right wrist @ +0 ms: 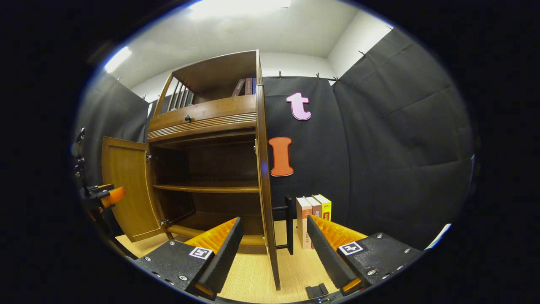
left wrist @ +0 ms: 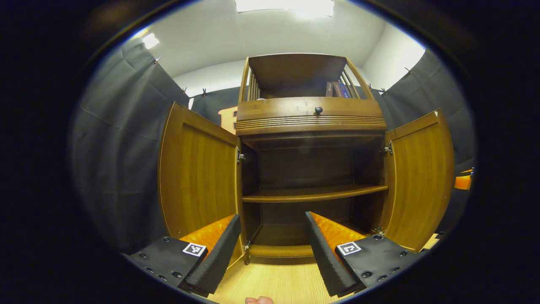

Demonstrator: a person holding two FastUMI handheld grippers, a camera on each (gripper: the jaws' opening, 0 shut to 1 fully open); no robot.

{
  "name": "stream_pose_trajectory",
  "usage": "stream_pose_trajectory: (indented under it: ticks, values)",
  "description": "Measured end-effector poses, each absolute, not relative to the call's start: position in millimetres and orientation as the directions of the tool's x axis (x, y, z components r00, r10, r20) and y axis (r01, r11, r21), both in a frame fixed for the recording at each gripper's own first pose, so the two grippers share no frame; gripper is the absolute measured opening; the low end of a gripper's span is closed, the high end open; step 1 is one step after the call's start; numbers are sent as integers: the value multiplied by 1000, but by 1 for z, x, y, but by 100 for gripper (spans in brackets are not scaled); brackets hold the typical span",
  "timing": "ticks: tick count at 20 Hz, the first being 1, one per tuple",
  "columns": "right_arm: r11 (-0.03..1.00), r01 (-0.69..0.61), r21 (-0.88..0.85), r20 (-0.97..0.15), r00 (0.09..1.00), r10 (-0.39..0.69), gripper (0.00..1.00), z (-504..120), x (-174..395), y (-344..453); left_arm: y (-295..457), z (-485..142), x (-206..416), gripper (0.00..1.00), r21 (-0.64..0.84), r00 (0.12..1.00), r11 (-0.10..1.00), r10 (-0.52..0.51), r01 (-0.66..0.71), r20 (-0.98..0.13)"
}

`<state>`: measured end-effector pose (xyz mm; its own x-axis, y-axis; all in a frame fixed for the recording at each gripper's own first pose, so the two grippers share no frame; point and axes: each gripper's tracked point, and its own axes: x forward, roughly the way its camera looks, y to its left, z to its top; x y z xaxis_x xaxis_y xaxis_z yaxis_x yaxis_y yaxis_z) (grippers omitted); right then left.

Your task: Open the right door of the double-door shoe cabinet with the right hand, and open the left door with the left hand.

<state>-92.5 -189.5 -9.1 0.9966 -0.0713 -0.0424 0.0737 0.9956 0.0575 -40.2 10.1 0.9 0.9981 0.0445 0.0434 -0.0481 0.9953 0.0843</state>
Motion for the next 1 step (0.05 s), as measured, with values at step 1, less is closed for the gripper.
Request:
stream_pose_trajectory:
  ticks: [1]
  values:
    - [996, 73, 59, -41, 997, -71, 100, -9, -92, -189, 10, 1, -40, 99, 82, 998, 995, 45, -48, 42]
